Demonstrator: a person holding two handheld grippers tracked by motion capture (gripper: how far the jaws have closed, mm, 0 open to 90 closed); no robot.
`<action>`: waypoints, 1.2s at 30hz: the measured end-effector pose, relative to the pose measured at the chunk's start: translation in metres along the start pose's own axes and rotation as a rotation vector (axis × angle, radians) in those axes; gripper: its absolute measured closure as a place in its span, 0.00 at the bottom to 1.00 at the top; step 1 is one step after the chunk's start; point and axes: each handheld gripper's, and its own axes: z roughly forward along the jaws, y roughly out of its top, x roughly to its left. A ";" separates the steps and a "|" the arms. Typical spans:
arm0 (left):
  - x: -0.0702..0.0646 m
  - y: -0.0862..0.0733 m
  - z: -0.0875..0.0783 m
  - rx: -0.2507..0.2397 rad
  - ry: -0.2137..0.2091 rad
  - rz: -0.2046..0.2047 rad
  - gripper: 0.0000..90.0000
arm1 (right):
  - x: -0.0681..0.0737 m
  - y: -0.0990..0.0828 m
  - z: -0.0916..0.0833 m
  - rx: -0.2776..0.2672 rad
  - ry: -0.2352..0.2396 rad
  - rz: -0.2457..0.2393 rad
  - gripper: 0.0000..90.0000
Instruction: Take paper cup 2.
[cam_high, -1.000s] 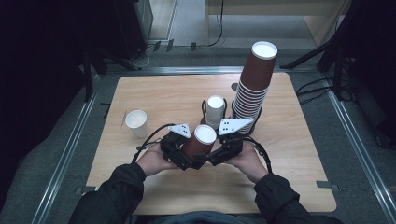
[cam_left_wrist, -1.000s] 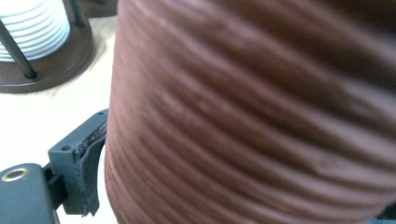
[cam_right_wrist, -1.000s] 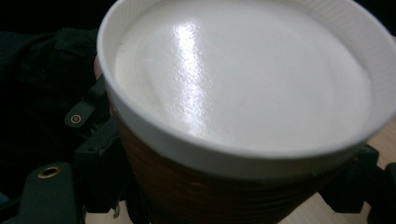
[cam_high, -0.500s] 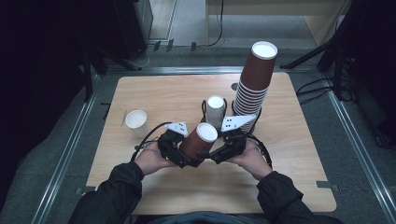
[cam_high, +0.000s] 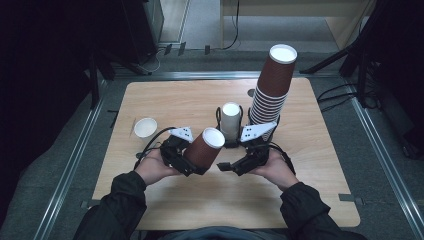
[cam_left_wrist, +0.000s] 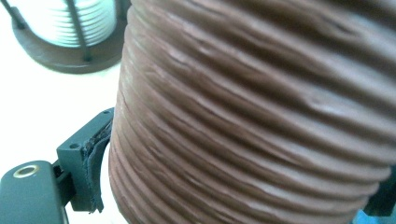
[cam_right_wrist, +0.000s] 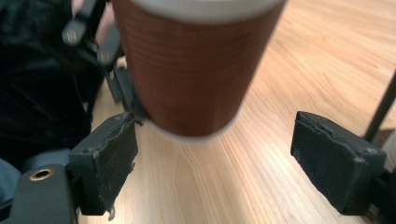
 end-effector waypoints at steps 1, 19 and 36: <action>0.001 0.001 -0.002 0.007 0.008 0.000 0.09 | 0.000 -0.001 0.000 0.013 -0.011 -0.004 0.17; 0.010 0.007 -0.008 0.140 0.073 0.059 0.09 | 0.002 -0.011 -0.013 0.123 -0.111 -0.005 0.19; 0.002 0.009 0.014 0.268 0.117 0.122 0.09 | 0.002 -0.008 -0.005 0.146 -0.067 -0.041 0.19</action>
